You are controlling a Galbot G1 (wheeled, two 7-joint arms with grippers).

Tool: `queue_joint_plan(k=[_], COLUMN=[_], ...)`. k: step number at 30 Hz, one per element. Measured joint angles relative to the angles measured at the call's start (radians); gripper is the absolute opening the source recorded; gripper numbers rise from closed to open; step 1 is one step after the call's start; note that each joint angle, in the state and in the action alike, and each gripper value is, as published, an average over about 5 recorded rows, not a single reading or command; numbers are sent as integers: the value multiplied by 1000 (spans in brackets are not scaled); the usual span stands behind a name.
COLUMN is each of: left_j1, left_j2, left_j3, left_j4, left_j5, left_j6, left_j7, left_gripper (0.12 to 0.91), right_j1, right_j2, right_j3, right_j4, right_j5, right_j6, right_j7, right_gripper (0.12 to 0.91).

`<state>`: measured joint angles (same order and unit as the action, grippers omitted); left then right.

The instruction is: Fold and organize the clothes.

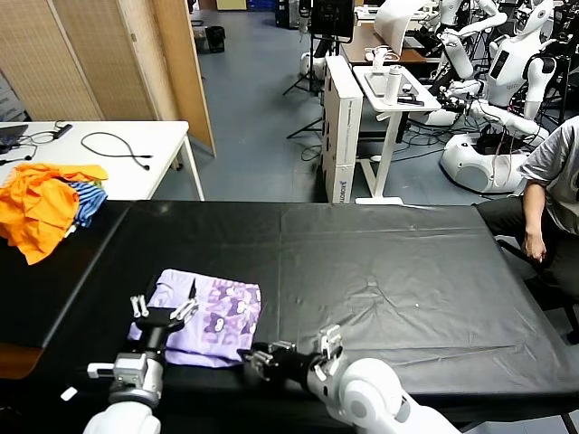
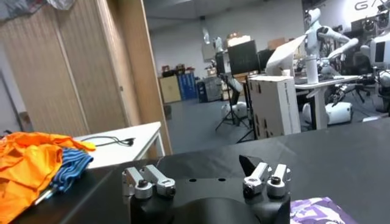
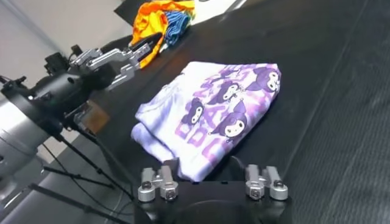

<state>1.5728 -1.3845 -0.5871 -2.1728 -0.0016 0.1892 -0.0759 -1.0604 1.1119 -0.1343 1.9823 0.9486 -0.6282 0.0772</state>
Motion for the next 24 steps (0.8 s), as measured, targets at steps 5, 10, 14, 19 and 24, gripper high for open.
queue_joint_plan(k=[5,10,14,19,24], left_j1=[7,10,10,9,18], left_j2=[0,-6,-12,-16,-22], left_j3=[-12,-16,-19,-19,-19], left_j4=[2,5,5,7,1], left_j5=[0,-1,-3,-6,-8], left_j6=[-8,-14,-16,-17,-17], left_j7=[-1,-1,-2,-2,-4], left_gripper=[907,907,907,907,907], right_j1=[-19,-58,-103,-167,-223], right_j2=[-4,-33,-67,-116,-142], right_j3=[20,79,159,277,362], right_j4=[6,34,64,108,164], right_j5=[-19,-53,-81,-80,-71], right_j6=[1,-21,-59,-88,-107], right_j7=[9,33,62,83,113], right_gripper=[150,144,144,144,180])
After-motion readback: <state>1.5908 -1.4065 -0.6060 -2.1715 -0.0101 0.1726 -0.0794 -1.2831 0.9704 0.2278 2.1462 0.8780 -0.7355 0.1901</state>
